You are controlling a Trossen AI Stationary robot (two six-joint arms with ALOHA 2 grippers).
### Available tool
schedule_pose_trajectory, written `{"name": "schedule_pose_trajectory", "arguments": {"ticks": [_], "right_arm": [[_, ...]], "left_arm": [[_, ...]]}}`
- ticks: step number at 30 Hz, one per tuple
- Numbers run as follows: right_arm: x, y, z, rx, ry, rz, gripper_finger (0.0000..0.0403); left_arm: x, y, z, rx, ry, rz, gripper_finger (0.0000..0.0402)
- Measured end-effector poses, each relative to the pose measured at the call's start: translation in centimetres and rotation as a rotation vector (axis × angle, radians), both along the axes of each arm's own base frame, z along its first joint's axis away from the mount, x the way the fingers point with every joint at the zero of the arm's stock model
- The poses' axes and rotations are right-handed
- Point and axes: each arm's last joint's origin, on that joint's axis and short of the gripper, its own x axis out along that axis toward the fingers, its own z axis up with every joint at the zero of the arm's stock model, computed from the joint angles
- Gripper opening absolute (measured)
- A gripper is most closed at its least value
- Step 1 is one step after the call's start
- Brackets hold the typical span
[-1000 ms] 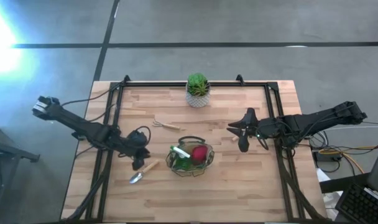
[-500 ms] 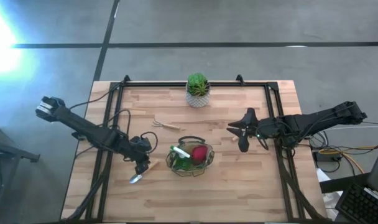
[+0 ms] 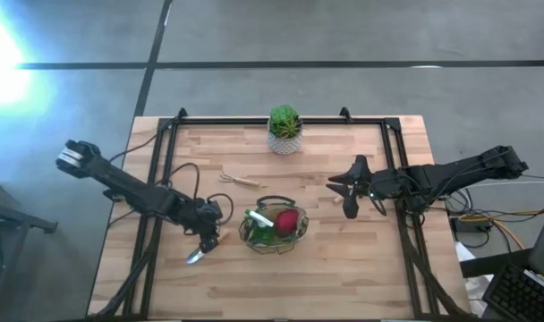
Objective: Pick & Place Garden tools in Gardening bag
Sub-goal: Put the light brown trowel into the white gardening bag
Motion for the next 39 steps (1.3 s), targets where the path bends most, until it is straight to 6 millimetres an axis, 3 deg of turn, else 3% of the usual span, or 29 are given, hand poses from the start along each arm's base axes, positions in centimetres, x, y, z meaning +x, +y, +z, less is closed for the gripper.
{"name": "schedule_pose_trajectory", "arguments": {"ticks": [10, 30, 35, 39], "right_arm": [[0.0, 0.0, 0.0, -0.002, 0.0, 0.0, 0.0095], [0.0, 0.0, 0.0, 0.0, 0.0, -0.001, 0.0103], [0.0, 0.0, 0.0, -0.001, 0.001, -0.001, 0.0094], [0.0, 0.0, 0.0, -0.002, 0.001, 0.0, 0.0087]], "left_arm": [[1.1, -0.5, -1.1, 0.021, -0.003, -0.038, 0.0187], [2.3, -0.8, -4.6, 0.123, 0.128, 0.004, 0.0188], [2.5, -0.9, -5.6, 0.143, 0.163, 0.01, 0.0178], [2.5, -0.8, -6.0, 0.151, 0.182, 0.031, 0.0135]]}}
